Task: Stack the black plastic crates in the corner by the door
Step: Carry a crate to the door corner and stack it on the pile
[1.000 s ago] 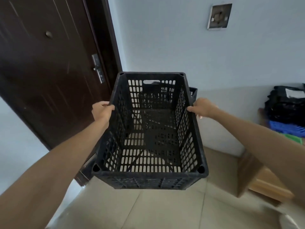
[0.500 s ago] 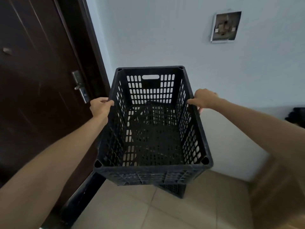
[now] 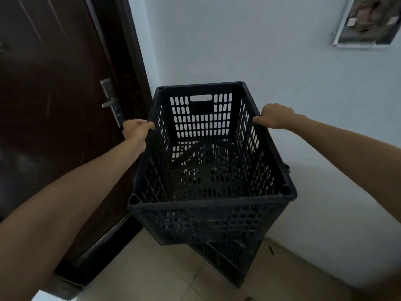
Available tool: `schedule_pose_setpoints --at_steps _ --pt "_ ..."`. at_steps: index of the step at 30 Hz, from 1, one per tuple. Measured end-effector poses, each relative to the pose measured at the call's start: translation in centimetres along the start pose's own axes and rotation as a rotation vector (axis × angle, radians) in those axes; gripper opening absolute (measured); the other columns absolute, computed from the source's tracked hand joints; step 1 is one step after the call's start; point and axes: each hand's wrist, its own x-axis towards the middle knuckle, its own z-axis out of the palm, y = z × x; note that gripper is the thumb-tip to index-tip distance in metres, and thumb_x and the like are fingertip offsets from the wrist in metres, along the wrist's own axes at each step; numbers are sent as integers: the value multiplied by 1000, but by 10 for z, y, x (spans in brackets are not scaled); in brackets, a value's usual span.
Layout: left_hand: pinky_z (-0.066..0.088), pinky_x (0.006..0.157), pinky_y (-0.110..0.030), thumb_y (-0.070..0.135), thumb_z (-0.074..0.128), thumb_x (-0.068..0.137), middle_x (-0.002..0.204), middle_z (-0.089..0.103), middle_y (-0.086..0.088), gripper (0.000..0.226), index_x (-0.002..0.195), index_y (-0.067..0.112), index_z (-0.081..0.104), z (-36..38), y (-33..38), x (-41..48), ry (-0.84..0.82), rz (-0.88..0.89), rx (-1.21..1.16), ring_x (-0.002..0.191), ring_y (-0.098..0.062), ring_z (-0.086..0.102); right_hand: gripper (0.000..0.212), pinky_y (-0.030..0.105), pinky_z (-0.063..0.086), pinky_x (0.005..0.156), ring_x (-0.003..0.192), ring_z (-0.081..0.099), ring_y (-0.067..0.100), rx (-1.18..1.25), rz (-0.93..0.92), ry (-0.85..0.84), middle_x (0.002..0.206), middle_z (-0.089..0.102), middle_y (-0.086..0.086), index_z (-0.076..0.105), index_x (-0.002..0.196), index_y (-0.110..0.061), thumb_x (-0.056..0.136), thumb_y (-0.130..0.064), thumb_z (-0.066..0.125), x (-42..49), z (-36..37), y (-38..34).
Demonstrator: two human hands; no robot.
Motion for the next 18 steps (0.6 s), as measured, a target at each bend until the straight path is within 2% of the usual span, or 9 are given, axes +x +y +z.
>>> schedule_pose_setpoints --at_steps 2,7,13,15,18 --pt "52 91 -30 0 73 75 111 67 -9 26 101 4 72 14 3 11 45 -49 2 105 -21 60 48 28 36 58 54 44 20 -2 -48 -19 61 47 6 43 58 -11 90 -46 51 34 -3 8" --pt "51 83 -27 2 74 76 105 67 -7 28 104 4 72 48 15 25 119 -99 19 100 -21 62 48 29 34 57 55 44 21 -12 -135 -66 62 46 5 42 59 -11 91 -47 50 105 -6 26" --pt "55 92 -35 5 76 77 104 69 -9 22 98 4 73 75 23 39 96 -55 137 100 -20 65 48 30 36 62 58 46 21 -52 -196 -95 64 46 6 43 61 -10 94 -45 48 168 -10 38" --pt "55 93 -36 6 76 76 104 69 -9 20 95 4 72 82 22 44 70 -42 190 101 -19 65 45 32 39 68 71 52 26 -109 -211 -124 73 52 9 51 77 -3 95 -44 46 185 -11 39" --pt "55 93 -39 8 78 73 100 70 -10 20 91 5 72 91 20 52 63 -30 258 102 -21 65 48 34 42 75 87 52 30 -183 -233 -169 99 56 16 57 114 -1 96 -44 44 207 -7 38"
